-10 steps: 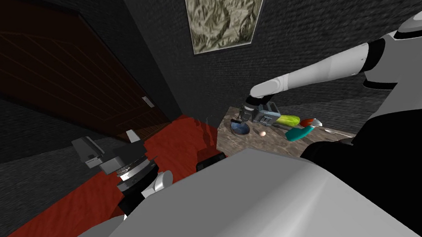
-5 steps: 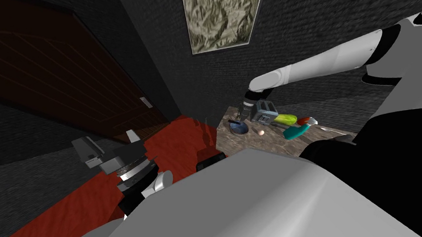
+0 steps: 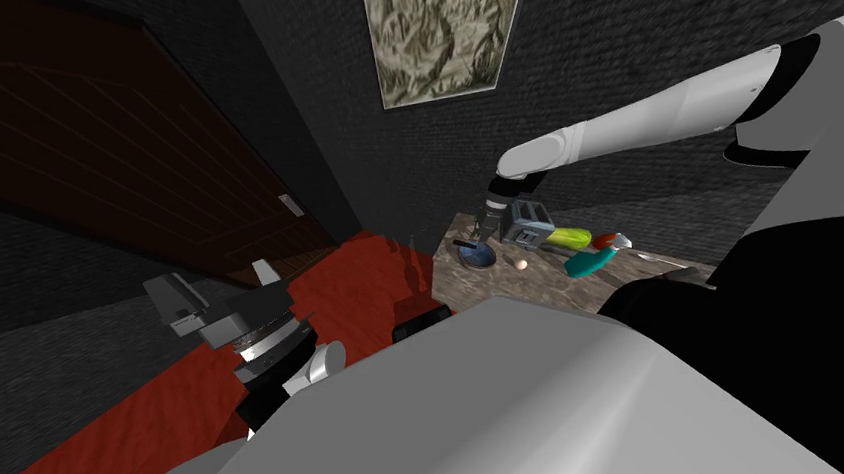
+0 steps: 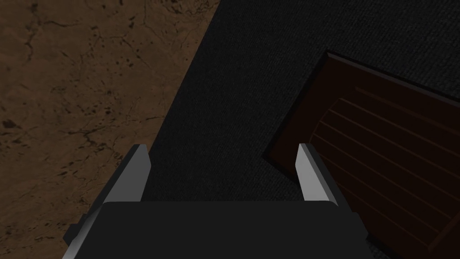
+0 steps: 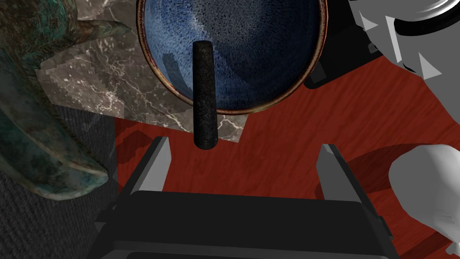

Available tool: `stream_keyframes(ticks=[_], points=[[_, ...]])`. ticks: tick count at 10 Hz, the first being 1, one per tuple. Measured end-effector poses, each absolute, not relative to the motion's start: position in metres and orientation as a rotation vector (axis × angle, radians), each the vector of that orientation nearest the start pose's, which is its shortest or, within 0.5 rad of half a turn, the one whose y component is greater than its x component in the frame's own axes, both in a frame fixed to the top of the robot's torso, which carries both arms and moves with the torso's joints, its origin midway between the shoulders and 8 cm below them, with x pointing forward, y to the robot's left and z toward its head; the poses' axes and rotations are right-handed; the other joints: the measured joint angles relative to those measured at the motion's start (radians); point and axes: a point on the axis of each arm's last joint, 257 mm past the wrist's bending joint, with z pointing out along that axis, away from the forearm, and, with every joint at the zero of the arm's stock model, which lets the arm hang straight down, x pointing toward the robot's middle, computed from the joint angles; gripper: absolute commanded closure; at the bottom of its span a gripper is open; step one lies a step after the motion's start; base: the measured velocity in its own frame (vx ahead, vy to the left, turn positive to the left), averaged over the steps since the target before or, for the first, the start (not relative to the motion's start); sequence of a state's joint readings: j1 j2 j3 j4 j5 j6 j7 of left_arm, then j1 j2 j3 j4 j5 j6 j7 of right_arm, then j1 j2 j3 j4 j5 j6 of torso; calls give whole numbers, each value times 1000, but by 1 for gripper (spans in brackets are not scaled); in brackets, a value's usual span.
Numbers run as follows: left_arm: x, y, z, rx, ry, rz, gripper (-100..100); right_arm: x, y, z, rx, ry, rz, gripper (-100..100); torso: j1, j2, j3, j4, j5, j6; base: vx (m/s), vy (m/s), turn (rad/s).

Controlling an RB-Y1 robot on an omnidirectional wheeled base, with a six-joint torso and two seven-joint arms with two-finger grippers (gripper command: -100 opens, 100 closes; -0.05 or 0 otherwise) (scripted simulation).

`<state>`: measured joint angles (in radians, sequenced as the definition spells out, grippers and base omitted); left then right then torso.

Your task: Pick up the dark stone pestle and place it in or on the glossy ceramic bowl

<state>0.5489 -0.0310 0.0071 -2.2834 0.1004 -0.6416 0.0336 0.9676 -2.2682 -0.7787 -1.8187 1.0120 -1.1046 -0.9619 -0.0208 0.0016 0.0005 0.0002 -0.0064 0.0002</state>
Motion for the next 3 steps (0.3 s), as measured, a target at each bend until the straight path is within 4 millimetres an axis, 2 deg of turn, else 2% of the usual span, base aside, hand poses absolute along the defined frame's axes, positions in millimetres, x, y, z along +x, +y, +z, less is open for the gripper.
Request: stream_keyframes(ticks=[3], points=[[310,300,36,-667,437,-1382,0,347,-351,-134,-1422,2724,108,0,0,0,0,0,0,0,0,0,0]])
